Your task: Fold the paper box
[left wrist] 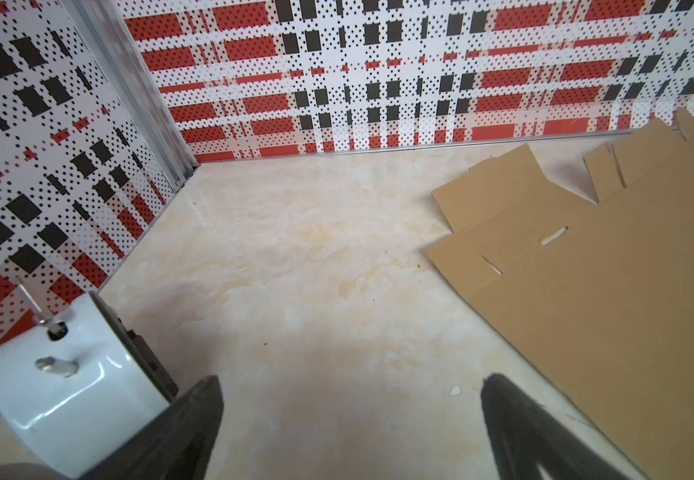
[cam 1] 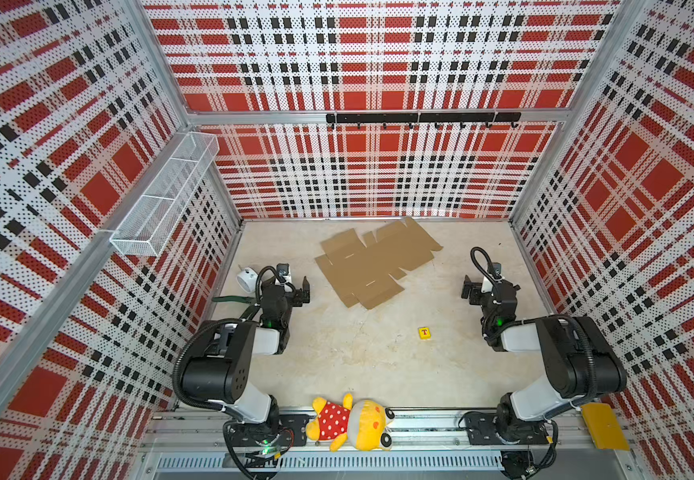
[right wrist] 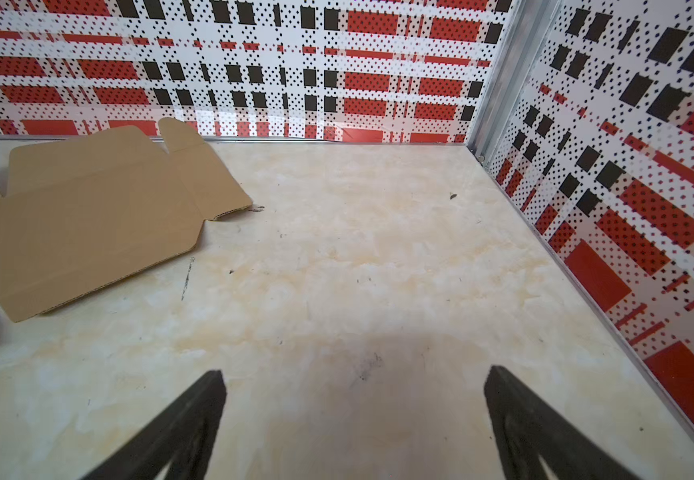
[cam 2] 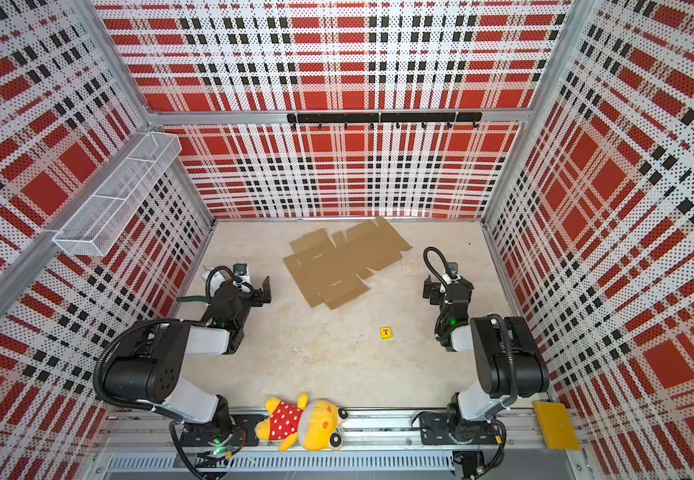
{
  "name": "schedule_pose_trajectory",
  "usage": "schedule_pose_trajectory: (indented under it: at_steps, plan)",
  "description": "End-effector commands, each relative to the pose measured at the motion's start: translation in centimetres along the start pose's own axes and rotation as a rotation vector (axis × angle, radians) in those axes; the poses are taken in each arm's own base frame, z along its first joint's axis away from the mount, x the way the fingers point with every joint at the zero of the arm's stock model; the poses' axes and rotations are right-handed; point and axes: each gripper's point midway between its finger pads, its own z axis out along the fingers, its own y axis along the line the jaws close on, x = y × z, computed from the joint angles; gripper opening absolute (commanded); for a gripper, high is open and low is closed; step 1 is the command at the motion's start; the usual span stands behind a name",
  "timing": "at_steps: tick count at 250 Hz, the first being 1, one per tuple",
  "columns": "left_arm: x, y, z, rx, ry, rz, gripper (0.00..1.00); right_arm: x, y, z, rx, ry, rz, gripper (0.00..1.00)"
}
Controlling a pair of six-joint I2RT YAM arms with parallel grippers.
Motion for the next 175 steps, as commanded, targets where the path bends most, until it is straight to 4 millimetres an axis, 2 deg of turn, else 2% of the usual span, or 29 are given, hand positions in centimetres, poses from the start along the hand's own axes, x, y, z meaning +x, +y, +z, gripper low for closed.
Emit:
schedule_pose_trajectory:
  at_steps: [1, 175]
  plan:
    - [-0.85, -0.03, 0.30, -0.003, -0.023, -0.018, 0.99, -0.61, -0.02, 0.00, 0.006, -0.030, 0.013, 1.00]
    - [-1.15, -0.28, -0.17, -0.057, -0.061, 0.021, 0.99, -0.71, 0.01, -0.03, 0.005, -0.033, 0.013, 1.00]
